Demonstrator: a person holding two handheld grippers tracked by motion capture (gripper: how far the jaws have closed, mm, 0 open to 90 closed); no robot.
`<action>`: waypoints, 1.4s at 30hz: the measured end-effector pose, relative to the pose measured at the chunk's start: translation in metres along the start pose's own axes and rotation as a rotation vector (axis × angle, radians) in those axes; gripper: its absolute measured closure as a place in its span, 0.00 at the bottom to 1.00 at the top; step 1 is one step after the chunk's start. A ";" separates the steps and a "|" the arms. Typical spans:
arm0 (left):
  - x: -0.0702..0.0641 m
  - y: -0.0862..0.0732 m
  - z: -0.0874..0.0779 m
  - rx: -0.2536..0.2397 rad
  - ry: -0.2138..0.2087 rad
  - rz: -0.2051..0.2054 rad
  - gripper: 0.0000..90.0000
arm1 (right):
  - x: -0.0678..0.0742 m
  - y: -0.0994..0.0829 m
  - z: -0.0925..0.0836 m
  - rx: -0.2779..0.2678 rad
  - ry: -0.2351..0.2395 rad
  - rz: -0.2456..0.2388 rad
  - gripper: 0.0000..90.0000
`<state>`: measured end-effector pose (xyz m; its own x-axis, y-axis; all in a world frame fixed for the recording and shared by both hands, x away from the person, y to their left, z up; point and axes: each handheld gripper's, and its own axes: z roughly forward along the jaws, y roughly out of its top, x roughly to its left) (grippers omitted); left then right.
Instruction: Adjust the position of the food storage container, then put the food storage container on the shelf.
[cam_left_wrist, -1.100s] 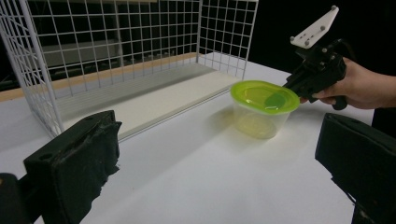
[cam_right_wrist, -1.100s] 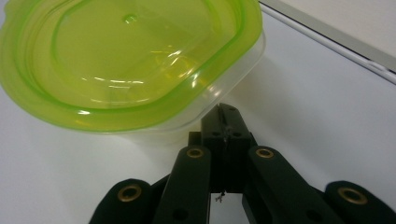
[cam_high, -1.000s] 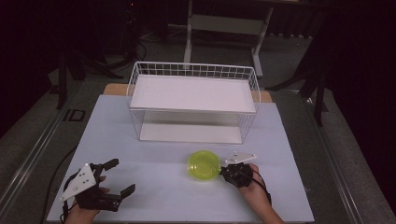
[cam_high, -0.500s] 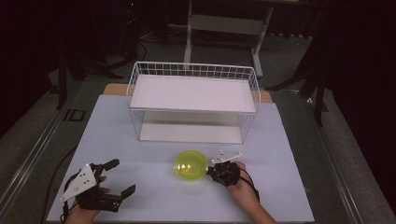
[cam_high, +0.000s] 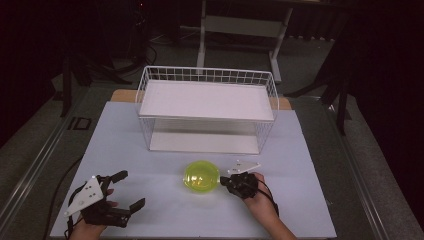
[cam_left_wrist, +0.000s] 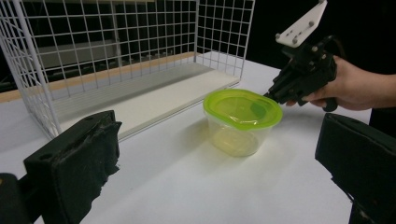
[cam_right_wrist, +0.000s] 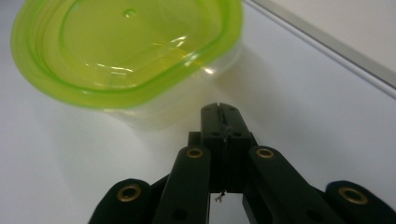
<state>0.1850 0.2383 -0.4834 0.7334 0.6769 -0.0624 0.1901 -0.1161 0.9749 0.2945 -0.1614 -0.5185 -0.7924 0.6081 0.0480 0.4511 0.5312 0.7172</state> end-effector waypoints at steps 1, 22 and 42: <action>0.000 0.000 0.000 0.000 -0.001 -0.001 0.01 | -0.001 -0.001 -0.003 0.000 -0.004 0.007 0.93; -0.004 0.002 0.013 0.034 -0.050 0.007 0.01 | -0.001 -0.017 -0.065 -0.102 0.007 -0.002 0.19; -0.009 0.041 0.056 0.114 -0.153 -0.031 0.01 | 0.011 0.013 -0.085 -0.233 0.052 -0.017 0.29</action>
<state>0.2229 0.1869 -0.4546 0.8148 0.5645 -0.1321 0.2803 -0.1842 0.9421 0.2564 -0.1977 -0.4494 -0.8217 0.5661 0.0659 0.3353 0.3866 0.8591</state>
